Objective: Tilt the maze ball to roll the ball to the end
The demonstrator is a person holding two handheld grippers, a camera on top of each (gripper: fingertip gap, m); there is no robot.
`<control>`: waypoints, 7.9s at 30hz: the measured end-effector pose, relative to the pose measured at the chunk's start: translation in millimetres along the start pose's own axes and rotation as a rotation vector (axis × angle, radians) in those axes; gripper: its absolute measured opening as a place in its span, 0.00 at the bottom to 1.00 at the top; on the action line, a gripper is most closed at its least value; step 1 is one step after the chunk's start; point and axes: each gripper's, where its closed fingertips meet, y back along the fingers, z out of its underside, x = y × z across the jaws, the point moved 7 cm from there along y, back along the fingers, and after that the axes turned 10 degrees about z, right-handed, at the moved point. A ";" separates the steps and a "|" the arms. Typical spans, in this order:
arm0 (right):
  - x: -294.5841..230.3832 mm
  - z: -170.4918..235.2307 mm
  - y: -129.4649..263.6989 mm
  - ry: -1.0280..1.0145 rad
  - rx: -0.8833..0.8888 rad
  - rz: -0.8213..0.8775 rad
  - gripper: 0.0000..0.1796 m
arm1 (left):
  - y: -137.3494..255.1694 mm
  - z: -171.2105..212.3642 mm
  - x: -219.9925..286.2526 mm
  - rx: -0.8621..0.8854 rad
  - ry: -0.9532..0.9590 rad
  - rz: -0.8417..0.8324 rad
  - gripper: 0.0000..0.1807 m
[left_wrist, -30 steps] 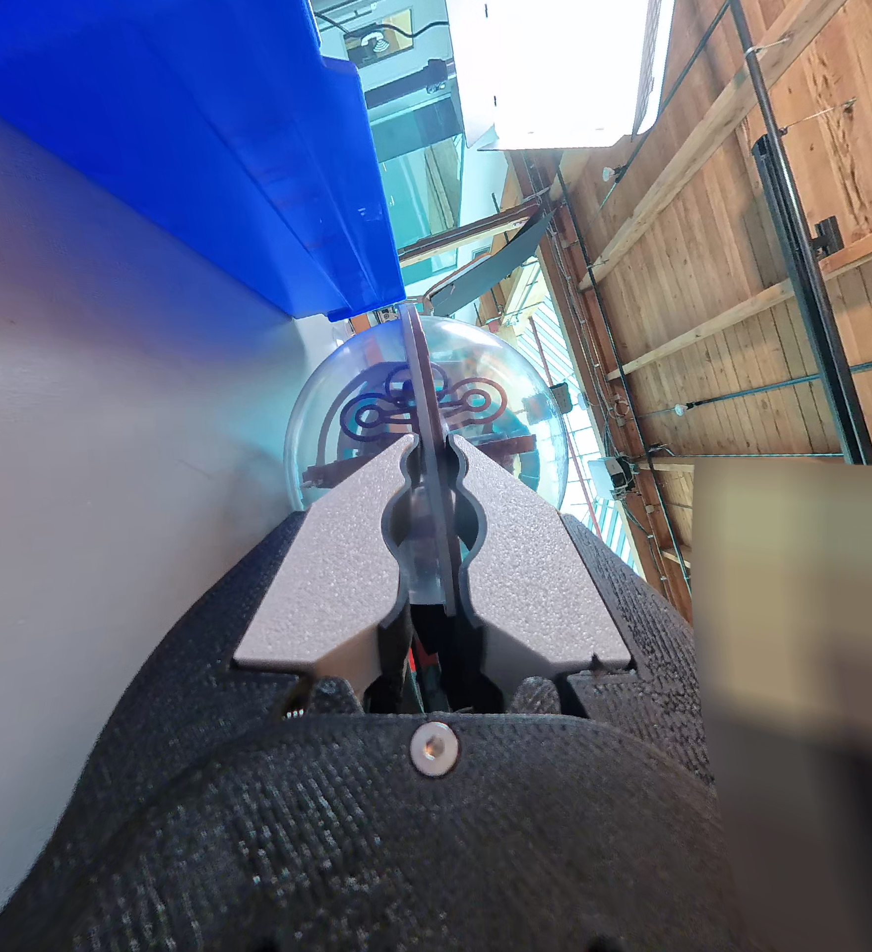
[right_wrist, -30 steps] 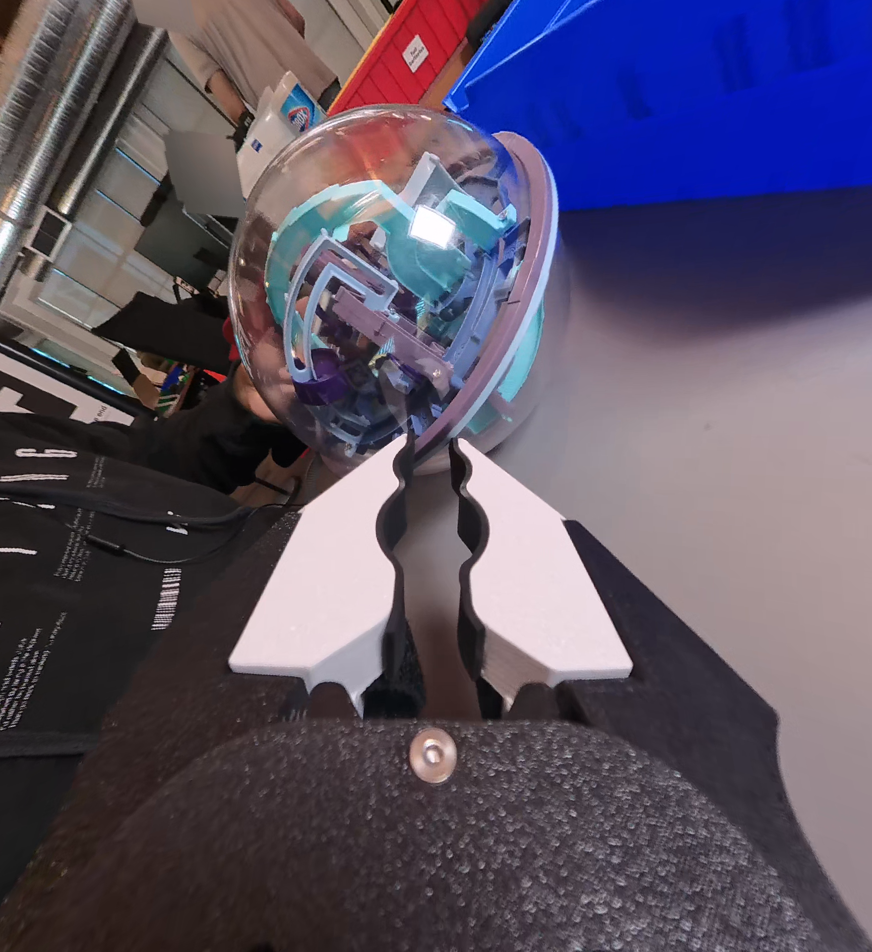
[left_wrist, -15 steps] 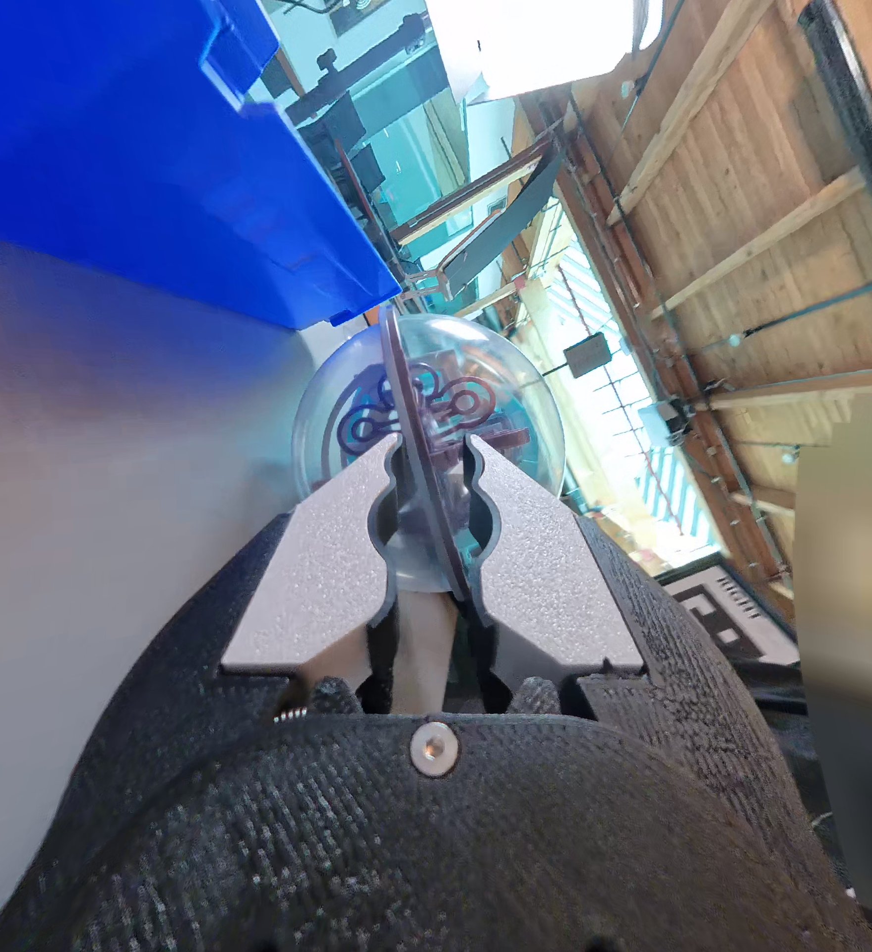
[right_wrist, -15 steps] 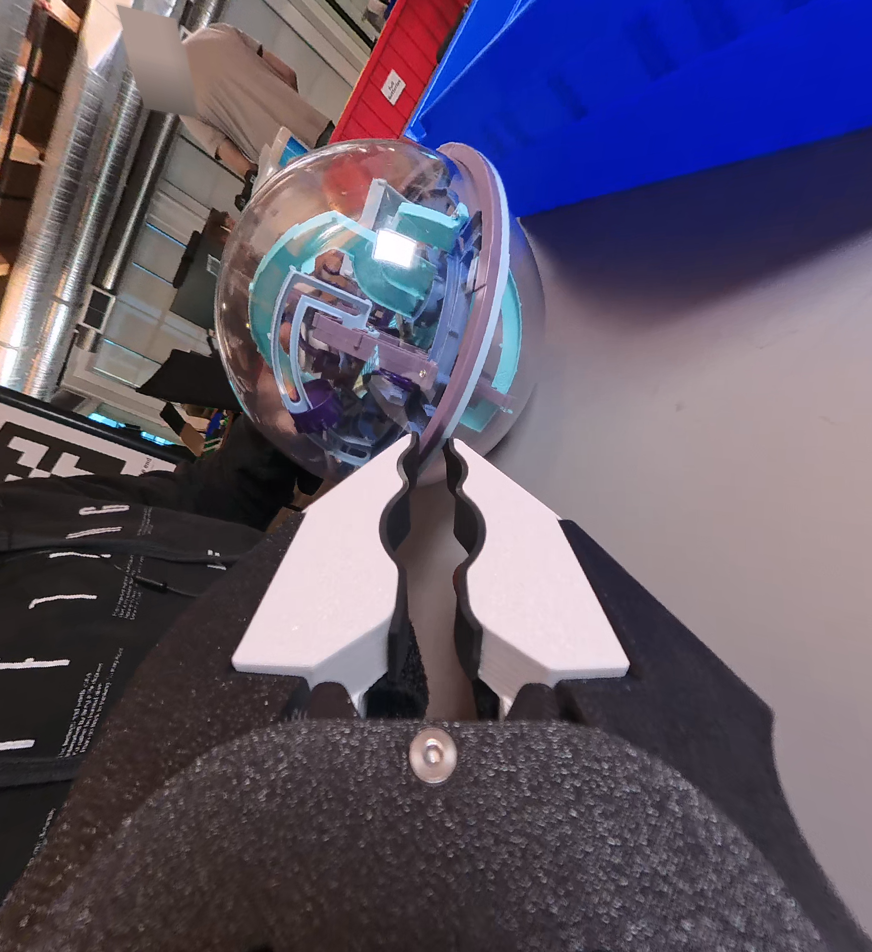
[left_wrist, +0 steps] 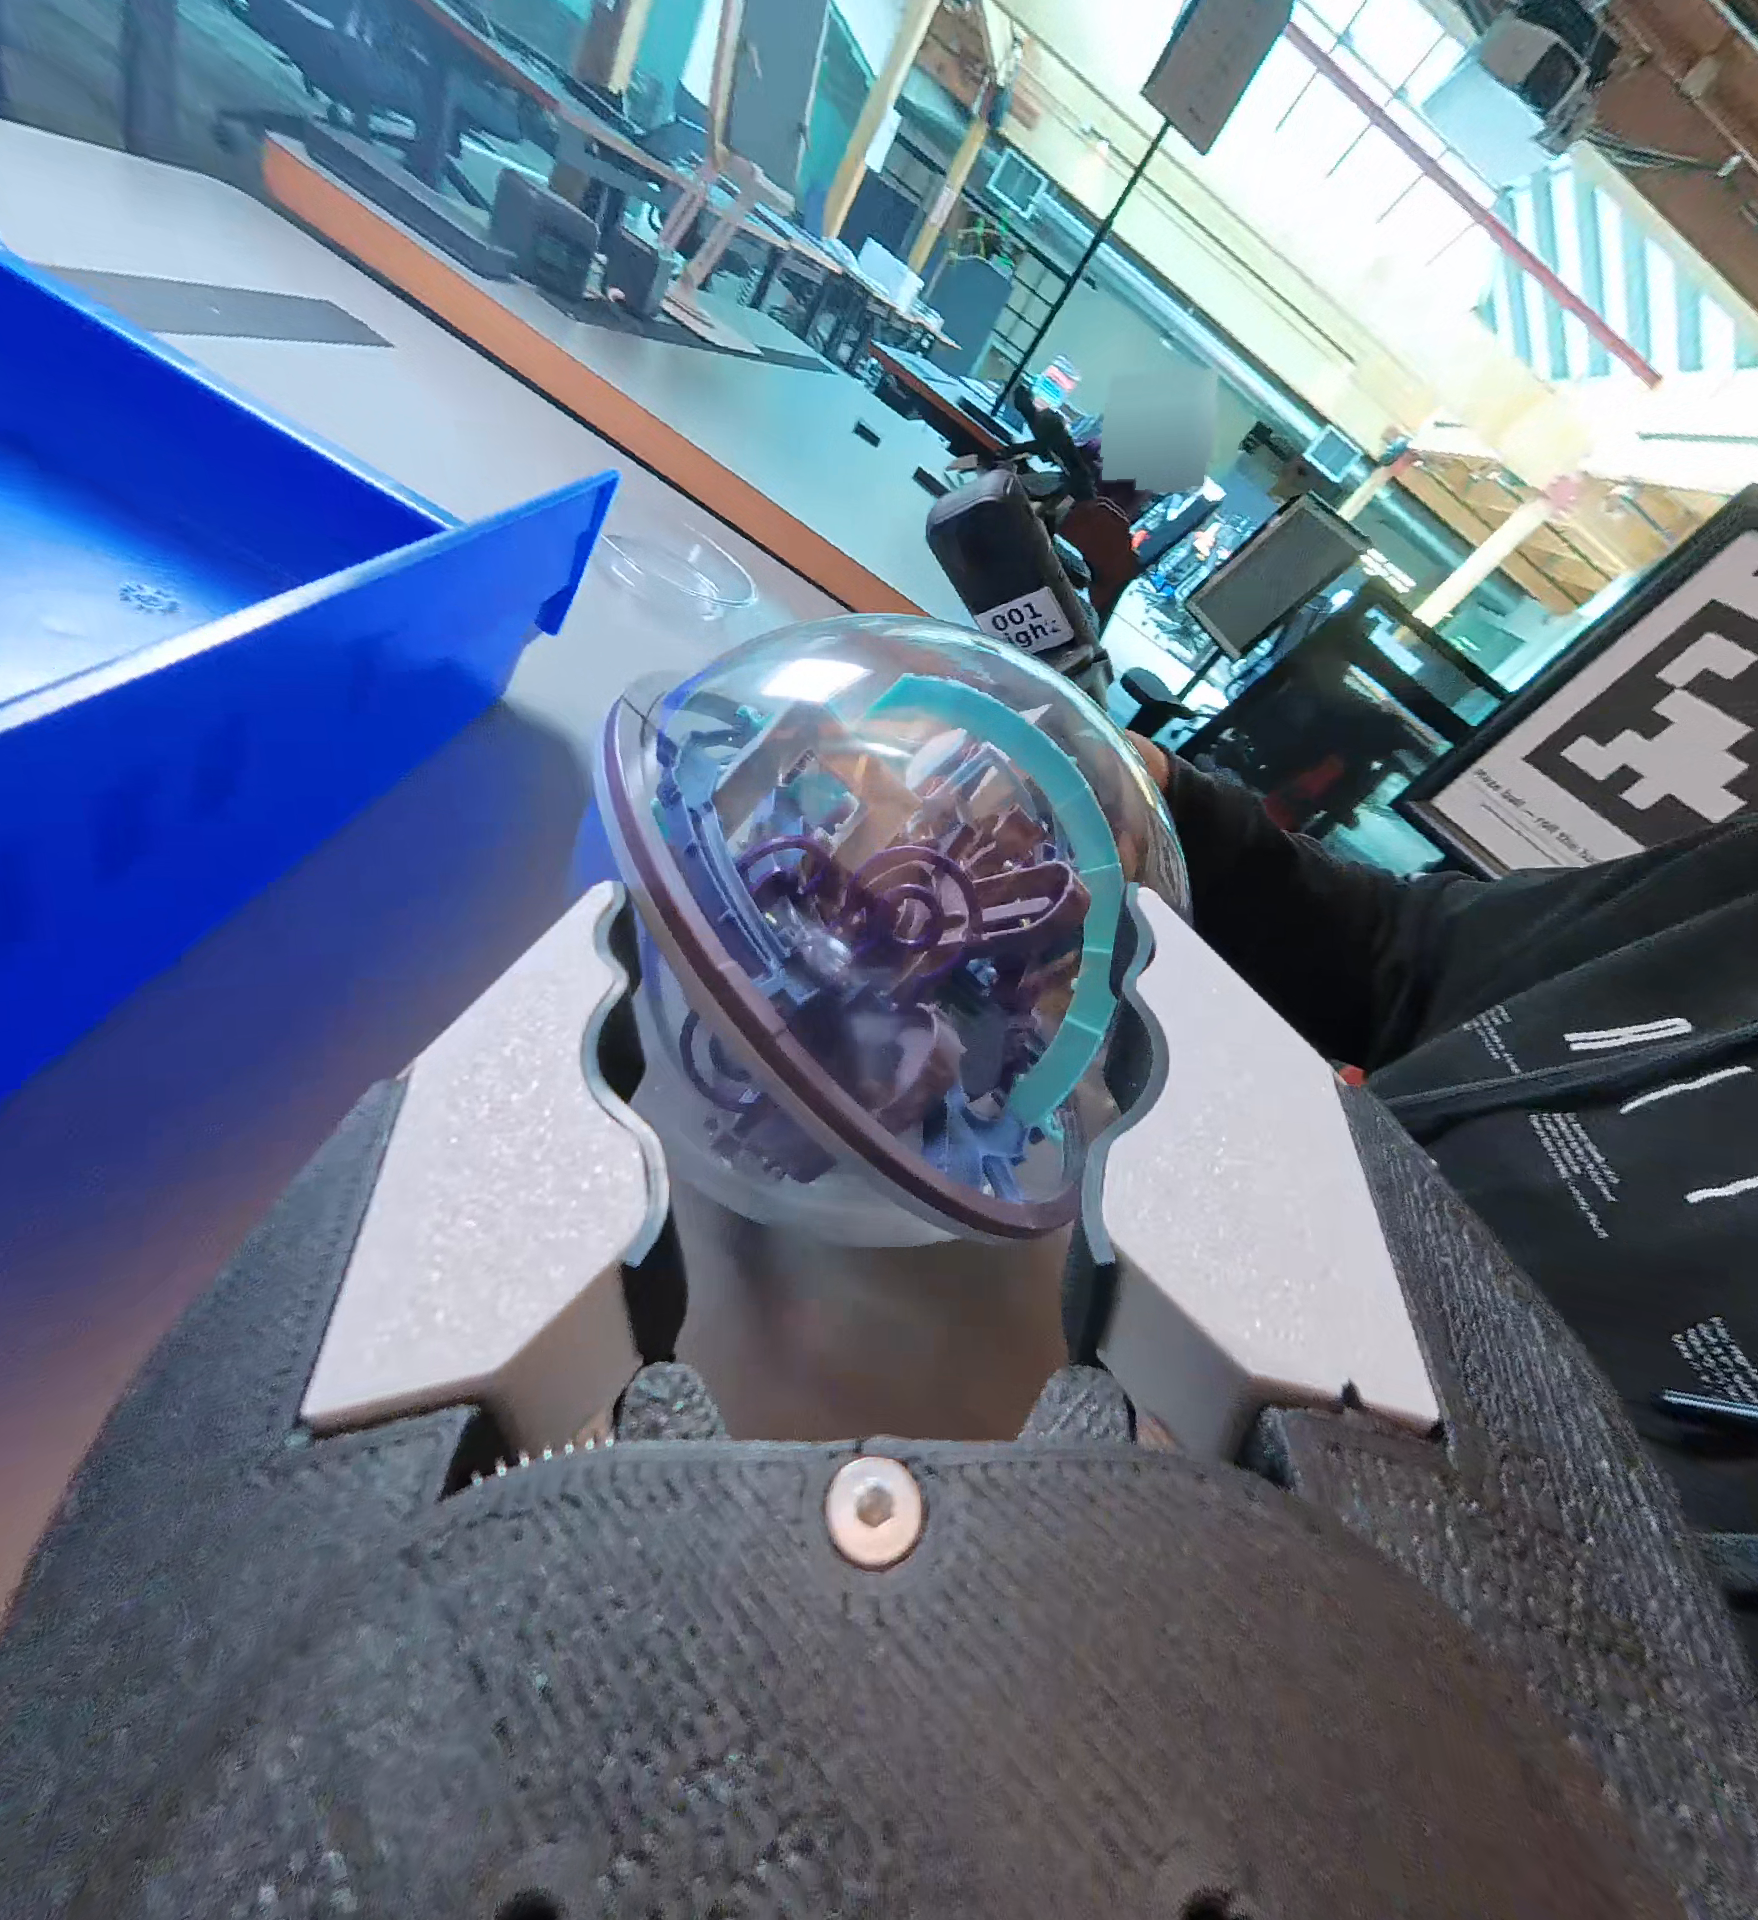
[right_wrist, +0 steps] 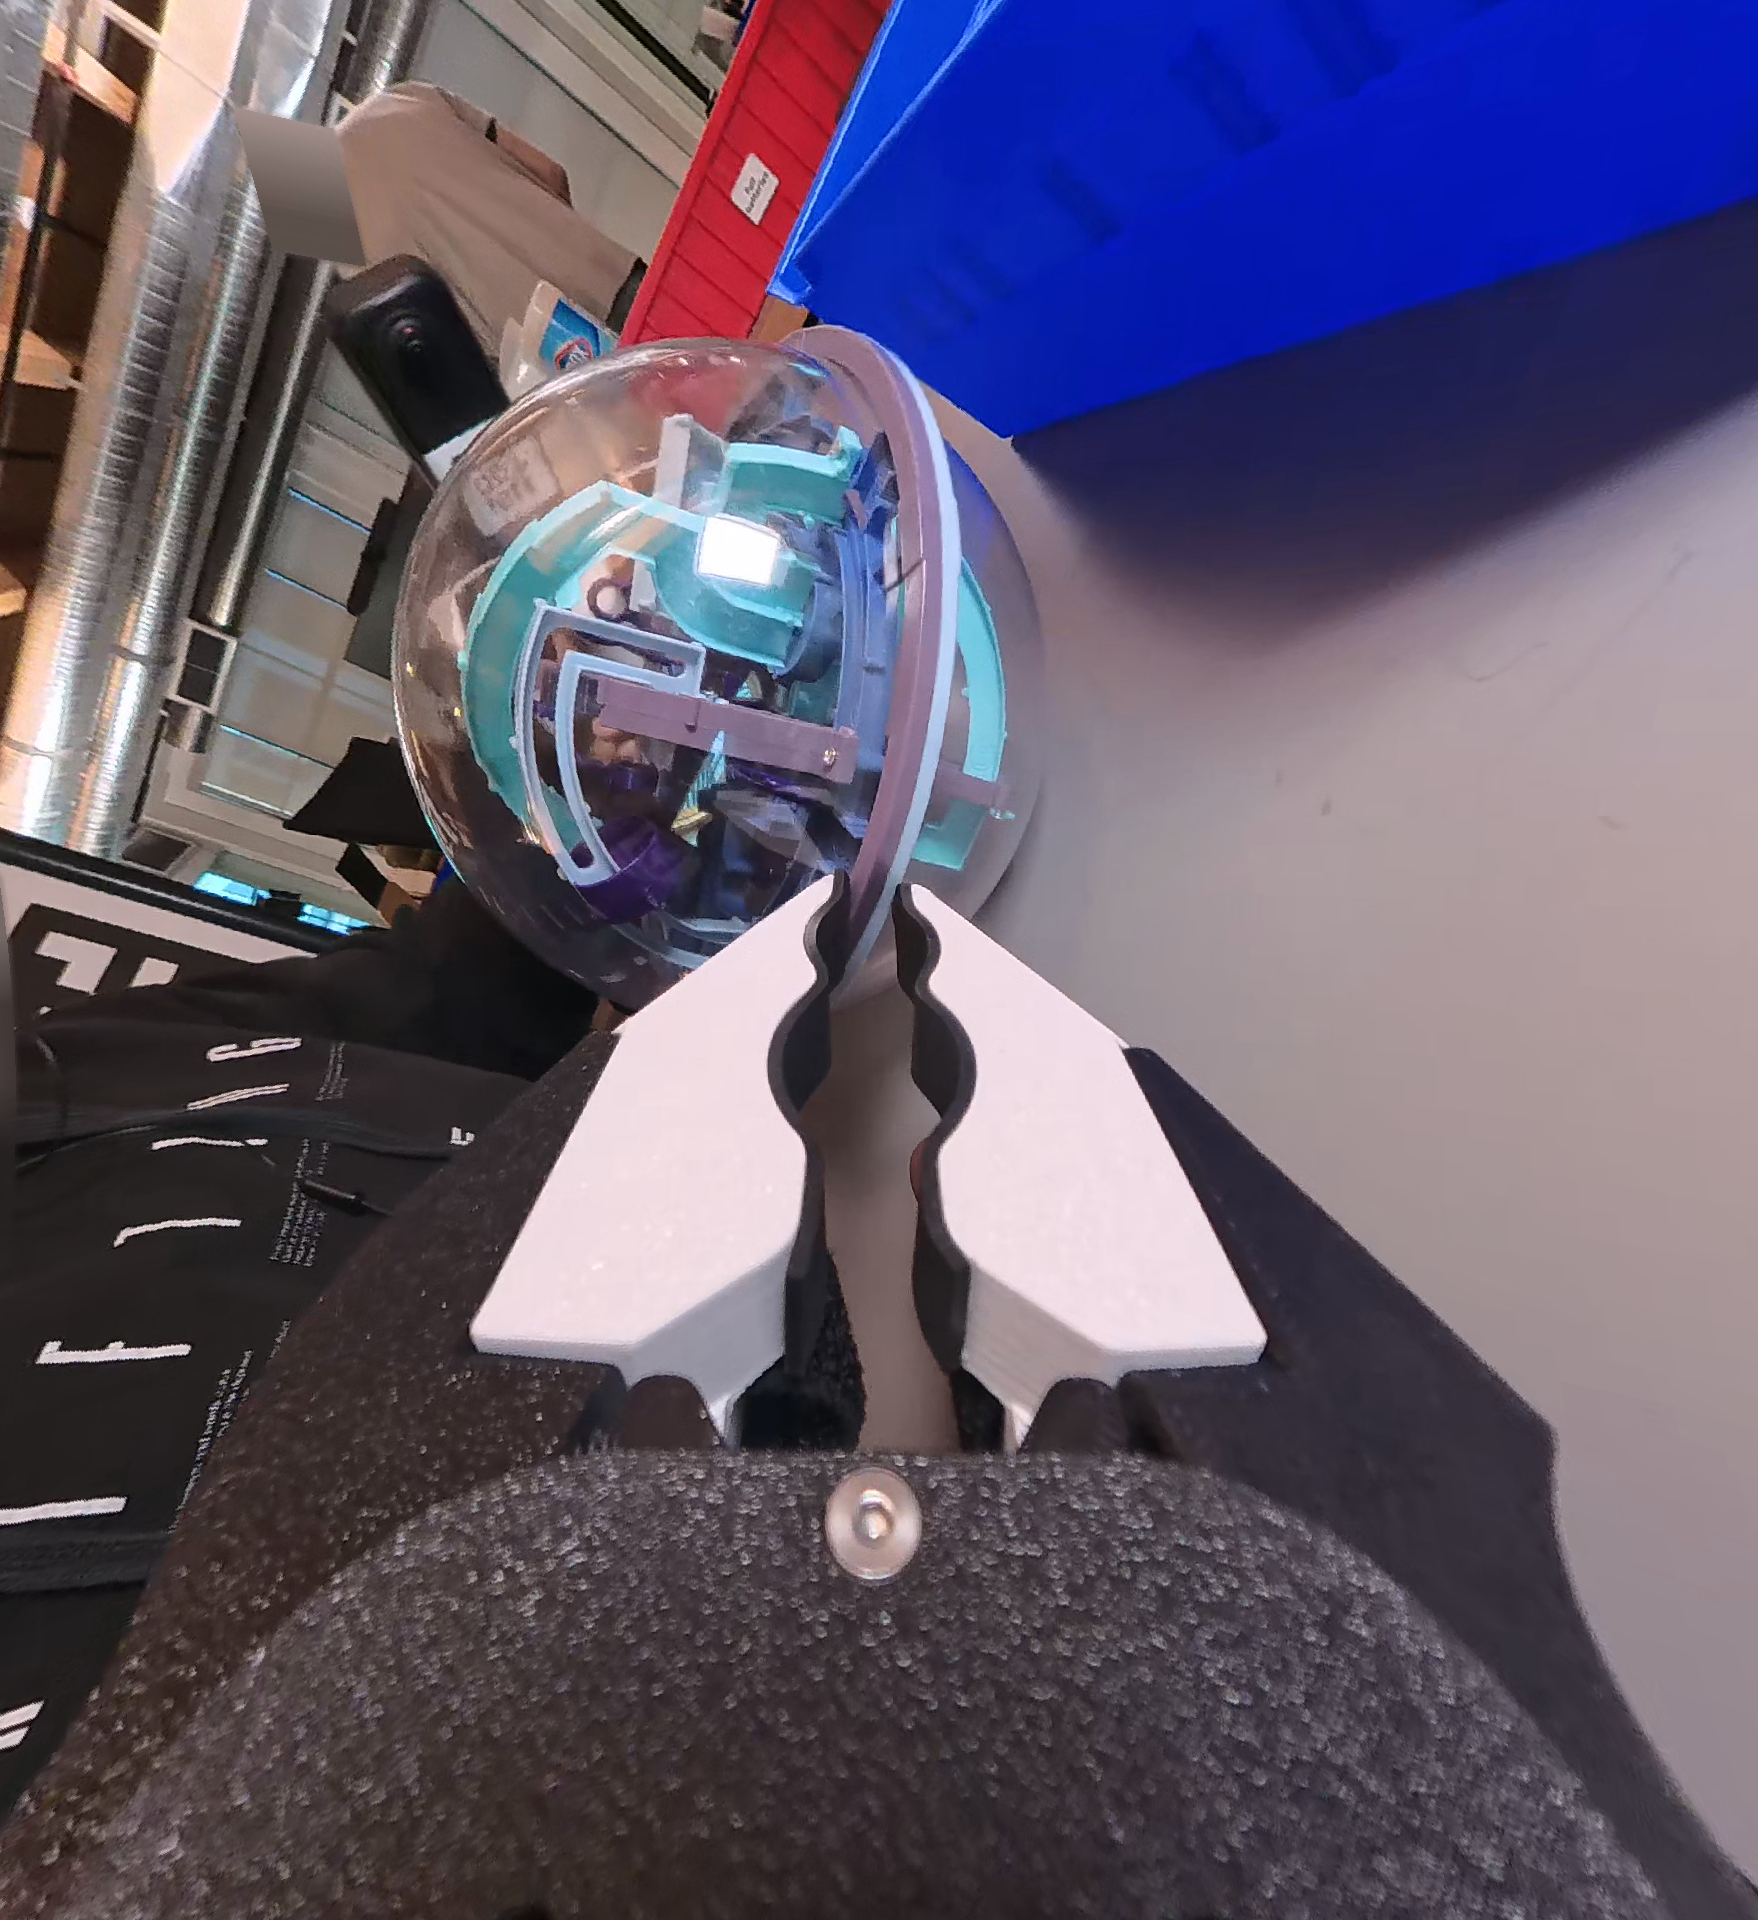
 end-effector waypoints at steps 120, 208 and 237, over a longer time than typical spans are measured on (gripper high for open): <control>-28.6 -7.1 -26.9 1.204 0.270 0.202 0.38 | 21.8 20.9 -27.0 -0.127 -0.270 -0.008 0.65; -16.7 -11.3 -31.8 1.069 0.217 0.183 0.41 | 11.0 26.3 -25.0 -0.172 -0.410 -0.098 0.62; 5.9 -25.8 -7.8 0.869 0.003 0.134 0.45 | 39.5 -17.4 -50.1 -0.093 -0.196 -0.035 0.44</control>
